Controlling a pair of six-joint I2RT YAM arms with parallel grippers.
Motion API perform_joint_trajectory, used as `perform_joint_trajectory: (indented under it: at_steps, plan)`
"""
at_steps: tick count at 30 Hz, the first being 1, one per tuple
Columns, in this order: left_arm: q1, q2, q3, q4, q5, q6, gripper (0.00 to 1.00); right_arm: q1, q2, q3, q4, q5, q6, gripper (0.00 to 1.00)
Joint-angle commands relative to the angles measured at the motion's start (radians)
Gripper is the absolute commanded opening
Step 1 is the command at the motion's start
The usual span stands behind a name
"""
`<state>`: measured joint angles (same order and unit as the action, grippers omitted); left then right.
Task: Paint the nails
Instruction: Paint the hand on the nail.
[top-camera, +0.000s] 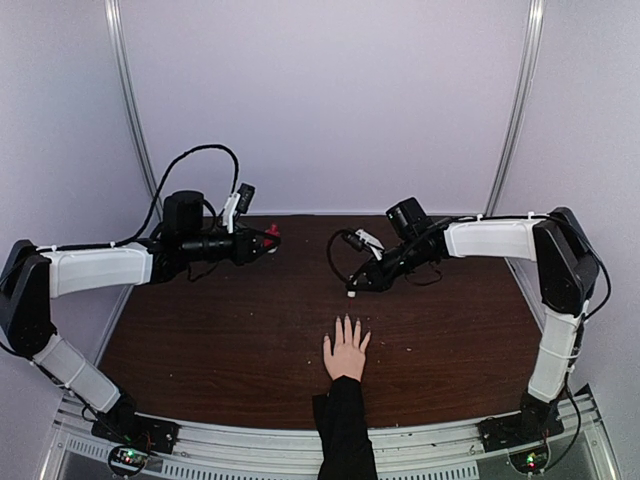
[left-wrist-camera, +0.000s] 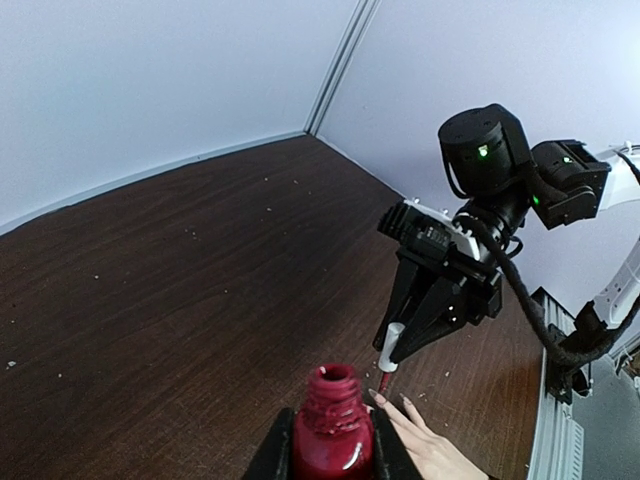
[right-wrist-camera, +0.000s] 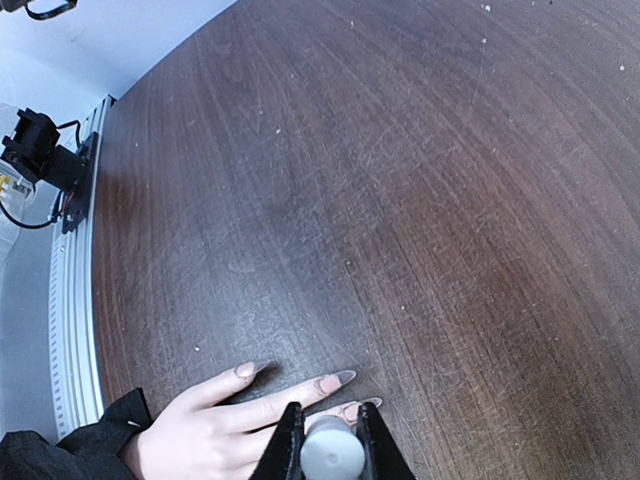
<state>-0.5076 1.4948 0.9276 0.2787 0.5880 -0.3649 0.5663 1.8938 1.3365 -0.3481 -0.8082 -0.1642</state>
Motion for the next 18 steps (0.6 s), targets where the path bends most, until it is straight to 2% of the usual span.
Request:
perform_joint_trajectory:
  at_steps: [1, 18]
  plan:
    - [-0.003, 0.014, 0.03, 0.024, 0.009, 0.02, 0.0, 0.006, 0.031, 0.039, -0.051, -0.013, -0.047, 0.0]
    - [-0.003, 0.028, 0.036, 0.018, 0.003, 0.029, 0.0, 0.005, 0.086, 0.067, -0.049, -0.026, -0.054, 0.0]
